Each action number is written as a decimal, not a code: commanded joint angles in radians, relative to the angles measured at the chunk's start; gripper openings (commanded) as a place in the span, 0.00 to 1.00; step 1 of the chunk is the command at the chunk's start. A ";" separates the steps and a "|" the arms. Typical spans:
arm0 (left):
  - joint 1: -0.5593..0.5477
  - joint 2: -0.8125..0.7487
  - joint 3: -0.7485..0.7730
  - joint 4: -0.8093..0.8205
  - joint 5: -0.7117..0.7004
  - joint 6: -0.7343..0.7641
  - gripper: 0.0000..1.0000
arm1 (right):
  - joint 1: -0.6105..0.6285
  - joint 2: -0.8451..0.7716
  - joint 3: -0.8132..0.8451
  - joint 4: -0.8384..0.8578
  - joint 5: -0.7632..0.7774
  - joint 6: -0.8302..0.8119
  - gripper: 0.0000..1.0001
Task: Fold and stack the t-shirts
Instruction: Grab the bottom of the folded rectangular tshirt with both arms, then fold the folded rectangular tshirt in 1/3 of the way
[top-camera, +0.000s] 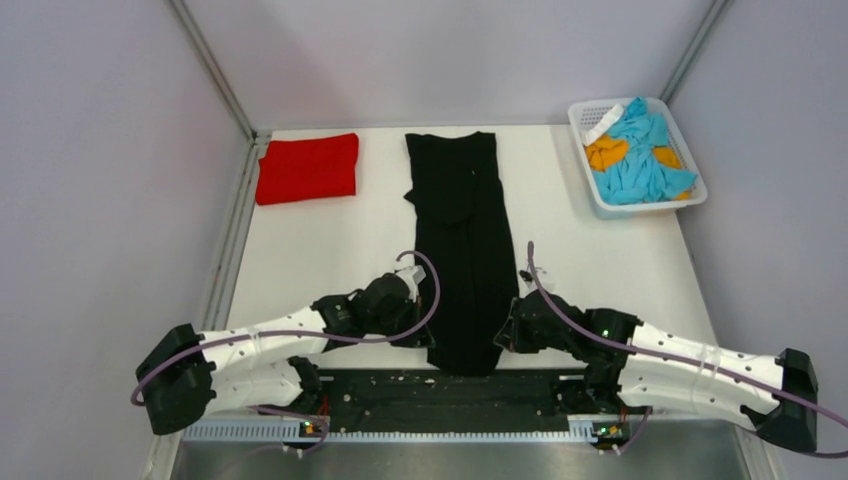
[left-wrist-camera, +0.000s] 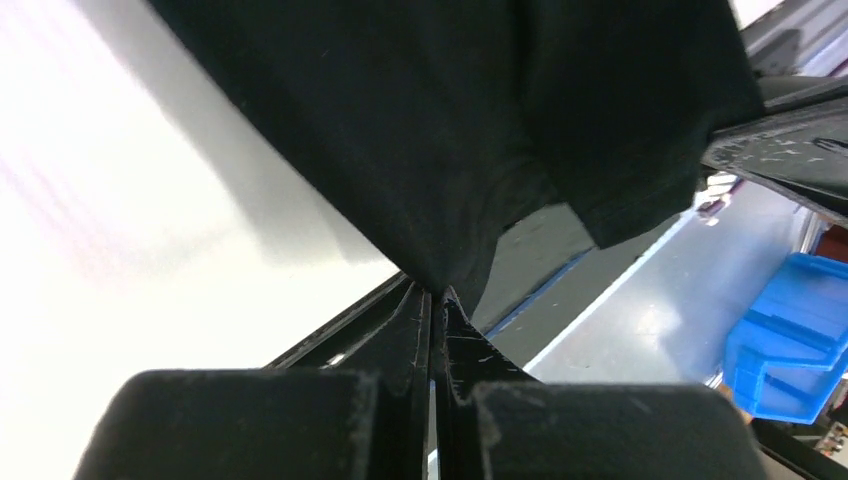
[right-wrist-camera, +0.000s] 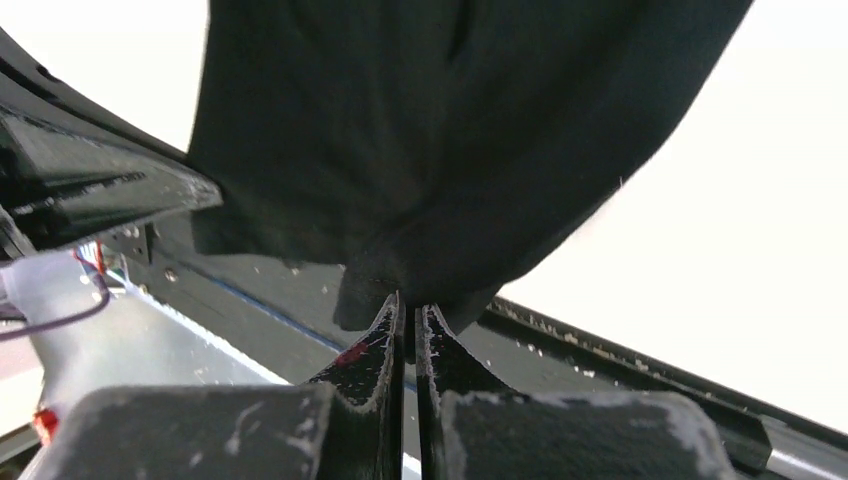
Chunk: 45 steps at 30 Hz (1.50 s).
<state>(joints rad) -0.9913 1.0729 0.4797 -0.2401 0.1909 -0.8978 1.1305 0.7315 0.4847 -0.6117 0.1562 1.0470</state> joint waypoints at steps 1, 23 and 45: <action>0.013 0.026 0.137 -0.032 -0.072 0.078 0.00 | 0.010 0.042 0.113 0.033 0.163 -0.106 0.00; 0.437 0.348 0.489 0.000 -0.059 0.097 0.00 | -0.446 0.399 0.325 0.424 0.044 -0.429 0.00; 0.638 0.796 0.880 -0.066 -0.005 0.163 0.00 | -0.726 0.919 0.550 0.802 -0.150 -0.609 0.00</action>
<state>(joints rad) -0.3828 1.8271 1.2984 -0.3206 0.1684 -0.7559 0.4526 1.5867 0.9768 0.0669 0.0528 0.4652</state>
